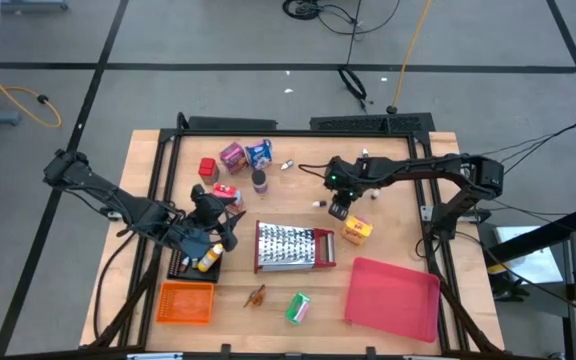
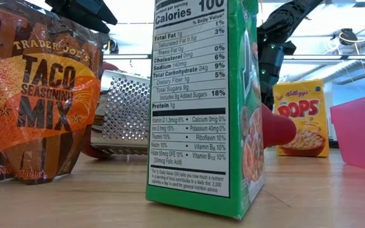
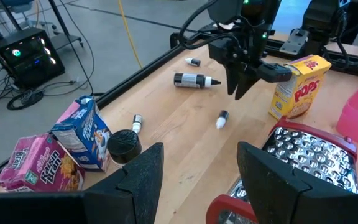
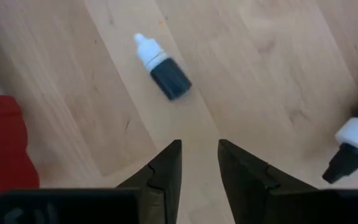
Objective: Pick & Place Kitchen Items
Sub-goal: Put the small brown food coloring bottle into the black bin
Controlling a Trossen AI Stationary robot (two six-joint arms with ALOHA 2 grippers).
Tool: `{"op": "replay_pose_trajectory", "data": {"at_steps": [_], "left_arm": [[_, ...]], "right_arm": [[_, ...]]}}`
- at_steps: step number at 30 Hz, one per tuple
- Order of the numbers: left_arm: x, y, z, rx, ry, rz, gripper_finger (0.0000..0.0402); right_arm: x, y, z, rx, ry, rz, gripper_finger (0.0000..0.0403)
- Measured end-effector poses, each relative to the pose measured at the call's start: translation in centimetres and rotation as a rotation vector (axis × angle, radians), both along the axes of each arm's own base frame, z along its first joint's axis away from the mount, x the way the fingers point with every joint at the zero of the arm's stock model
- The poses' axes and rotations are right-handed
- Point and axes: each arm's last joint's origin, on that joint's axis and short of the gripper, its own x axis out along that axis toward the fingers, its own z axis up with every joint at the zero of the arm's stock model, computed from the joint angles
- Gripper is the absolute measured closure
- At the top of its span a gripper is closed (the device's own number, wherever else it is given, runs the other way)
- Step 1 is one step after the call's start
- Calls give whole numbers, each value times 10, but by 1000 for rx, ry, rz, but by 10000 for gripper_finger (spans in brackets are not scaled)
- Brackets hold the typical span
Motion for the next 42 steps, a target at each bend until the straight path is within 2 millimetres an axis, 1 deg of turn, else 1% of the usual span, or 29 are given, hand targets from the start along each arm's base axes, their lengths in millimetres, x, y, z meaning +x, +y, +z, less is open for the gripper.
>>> {"op": "replay_pose_trajectory", "data": {"at_steps": [6,13,17,21,25,30,34,37,40,42], "left_arm": [[0,0,0,0,0,-1,195],[0,0,0,-1,0,-1,194],[0,0,0,-1,1,-1,194],[0,0,0,-1,0,-1,194],[0,0,0,-1,1,-2,195],[0,0,0,-2,1,-2,194],[0,0,0,-2,1,-3,194],[0,0,0,-2,2,-3,194],[0,0,0,-1,3,-3,194],[0,0,0,4,6,-5,195]], "right_arm": [[6,0,3,-25,-59,19,285],[16,10,7,-68,-137,97,263],[20,12,9,-90,-176,122,256],[20,11,9,-108,-179,146,254],[26,10,-2,-109,-166,157,254],[33,8,-26,-123,-110,204,254],[40,6,-35,-139,-130,231,254],[45,5,-46,-149,-118,252,256],[46,5,-54,-145,-93,266,271],[45,5,-57,-142,-72,270,291]]}}
